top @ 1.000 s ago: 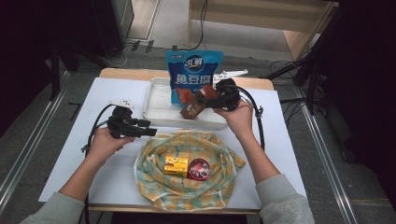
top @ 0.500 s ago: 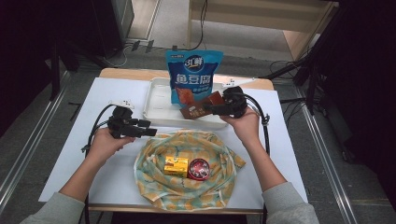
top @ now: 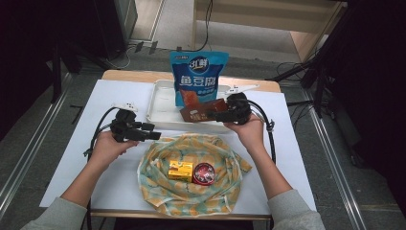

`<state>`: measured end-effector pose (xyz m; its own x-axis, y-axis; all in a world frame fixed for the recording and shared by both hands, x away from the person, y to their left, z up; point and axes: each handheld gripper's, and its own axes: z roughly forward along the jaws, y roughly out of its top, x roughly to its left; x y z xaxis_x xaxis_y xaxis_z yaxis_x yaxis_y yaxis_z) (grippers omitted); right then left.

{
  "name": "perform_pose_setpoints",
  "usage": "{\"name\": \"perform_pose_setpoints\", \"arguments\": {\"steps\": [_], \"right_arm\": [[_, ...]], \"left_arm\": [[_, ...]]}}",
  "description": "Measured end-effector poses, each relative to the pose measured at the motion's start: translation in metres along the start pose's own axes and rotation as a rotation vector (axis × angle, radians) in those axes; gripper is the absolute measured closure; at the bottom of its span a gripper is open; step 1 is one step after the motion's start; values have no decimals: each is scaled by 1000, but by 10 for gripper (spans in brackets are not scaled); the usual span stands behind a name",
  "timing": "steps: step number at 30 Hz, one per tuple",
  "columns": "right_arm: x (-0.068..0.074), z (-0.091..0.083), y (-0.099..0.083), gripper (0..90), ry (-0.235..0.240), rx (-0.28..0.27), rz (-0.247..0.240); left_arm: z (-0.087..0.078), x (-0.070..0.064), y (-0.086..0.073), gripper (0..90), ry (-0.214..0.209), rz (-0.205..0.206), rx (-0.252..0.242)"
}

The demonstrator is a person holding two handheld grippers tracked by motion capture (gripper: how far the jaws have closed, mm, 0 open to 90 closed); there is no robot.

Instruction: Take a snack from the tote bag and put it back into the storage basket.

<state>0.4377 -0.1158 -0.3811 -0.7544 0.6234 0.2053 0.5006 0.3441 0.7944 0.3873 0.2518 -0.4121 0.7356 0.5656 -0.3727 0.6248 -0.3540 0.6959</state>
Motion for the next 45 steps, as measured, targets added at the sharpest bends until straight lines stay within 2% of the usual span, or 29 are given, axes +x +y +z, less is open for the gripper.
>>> {"name": "perform_pose_setpoints", "arguments": {"steps": [5, 15, 28, 36, 45], "right_arm": [[3, 9, -2, 443, 16, 23, 0], [6, 26, -2, 444, 58, 25, 17], [9, 47, -7, 440, 80, 20, -28], [7, 58, -12, 435, 79, 34, -46], [-5, 67, -18, 429, 108, 38, -25]], "left_arm": [[0, 0, 0, 384, 1, 0, -3], [0, 0, 0, 384, -2, 1, -2], [0, 0, 0, 384, -3, 0, 0], [0, 0, 0, 384, -3, 3, 3], [1, 0, 0, 384, -5, 3, 1]]}}
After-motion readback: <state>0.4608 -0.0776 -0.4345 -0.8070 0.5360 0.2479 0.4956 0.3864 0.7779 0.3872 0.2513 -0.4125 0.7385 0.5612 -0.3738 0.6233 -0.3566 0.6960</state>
